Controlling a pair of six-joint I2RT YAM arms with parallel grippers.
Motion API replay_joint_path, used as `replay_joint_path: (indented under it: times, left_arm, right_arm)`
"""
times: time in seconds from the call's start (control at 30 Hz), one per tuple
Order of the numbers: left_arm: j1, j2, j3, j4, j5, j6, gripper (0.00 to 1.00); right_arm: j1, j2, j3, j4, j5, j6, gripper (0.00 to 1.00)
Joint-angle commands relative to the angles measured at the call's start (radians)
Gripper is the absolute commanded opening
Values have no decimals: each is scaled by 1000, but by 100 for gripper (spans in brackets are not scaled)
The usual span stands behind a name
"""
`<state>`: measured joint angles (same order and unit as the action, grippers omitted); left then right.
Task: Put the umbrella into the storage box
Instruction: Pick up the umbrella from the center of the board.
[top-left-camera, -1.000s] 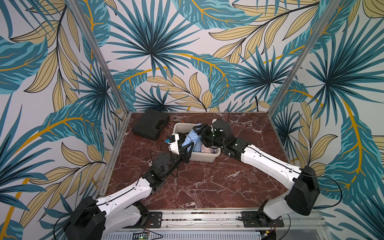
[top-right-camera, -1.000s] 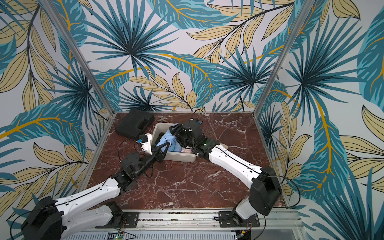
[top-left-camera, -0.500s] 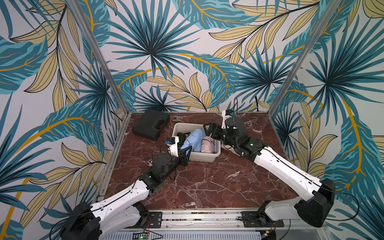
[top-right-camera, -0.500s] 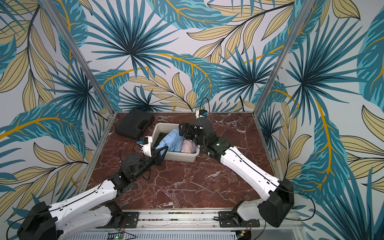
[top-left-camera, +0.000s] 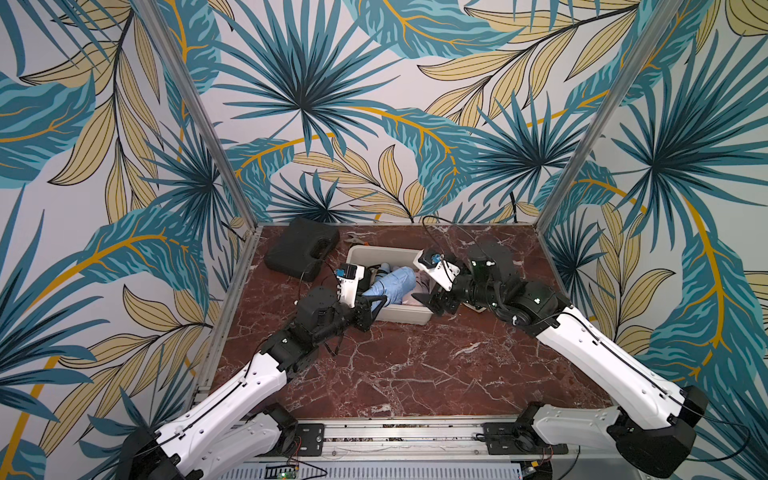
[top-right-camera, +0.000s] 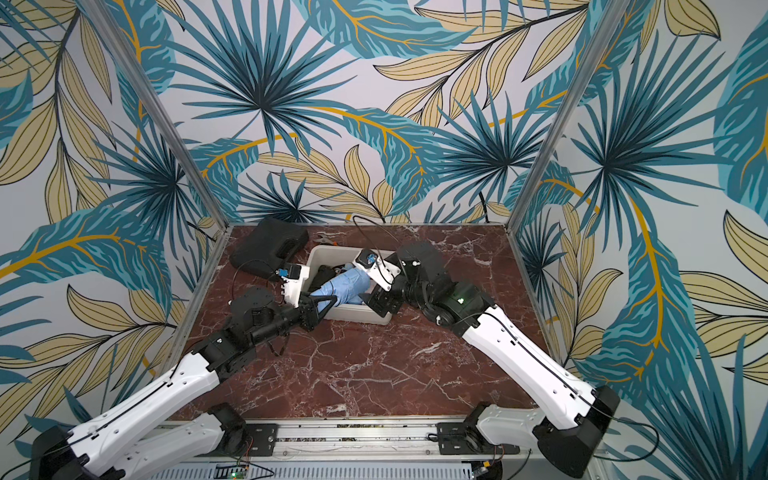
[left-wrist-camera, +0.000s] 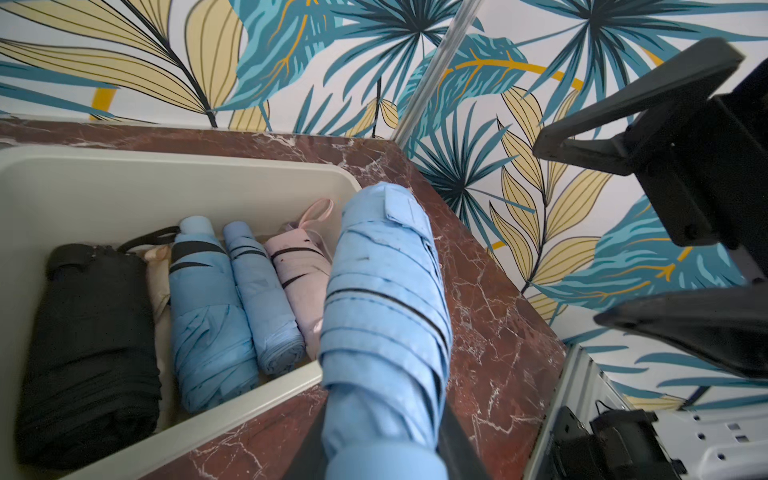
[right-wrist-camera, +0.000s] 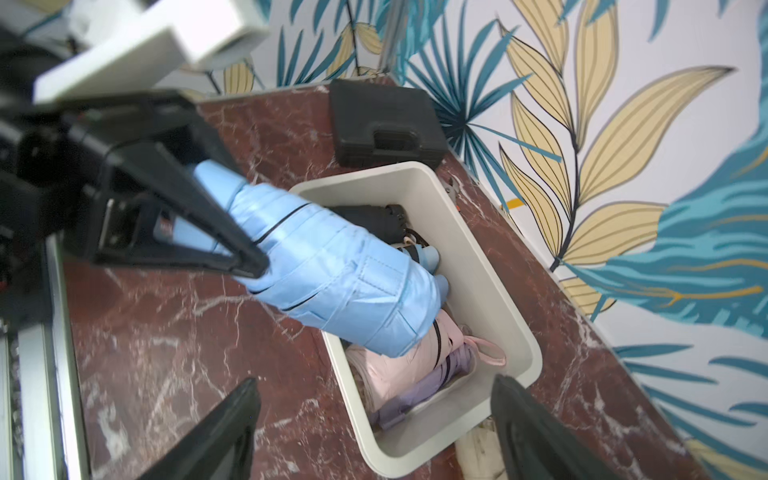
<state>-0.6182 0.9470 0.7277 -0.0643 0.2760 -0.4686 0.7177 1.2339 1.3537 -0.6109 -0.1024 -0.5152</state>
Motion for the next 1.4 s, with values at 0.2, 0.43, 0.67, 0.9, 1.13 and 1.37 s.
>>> replay_joint_path:
  times: [0.2, 0.43, 0.67, 0.9, 1.13, 1.37]
  left_arm:
    - [14, 4, 55, 28, 260, 6, 0]
    - [12, 13, 42, 71, 315, -14, 0]
    - [16, 9, 24, 114, 362, -48, 0]
    - [22, 1, 10, 147, 406, -82, 0]
    - [28, -20, -5, 147, 424, -85, 0]
    - [32, -27, -28, 166, 415, -99, 30]
  right_arm:
    - [72, 13, 78, -183, 16, -404, 91]
    - [146, 60, 77, -204, 35, -471, 92]
    - [171, 108, 51, -169, 62, -508, 92]
    - [196, 127, -6, -41, 129, -552, 84]
    - [197, 124, -31, 28, 157, -554, 55]
    - [197, 103, -65, 70, 144, -530, 48]
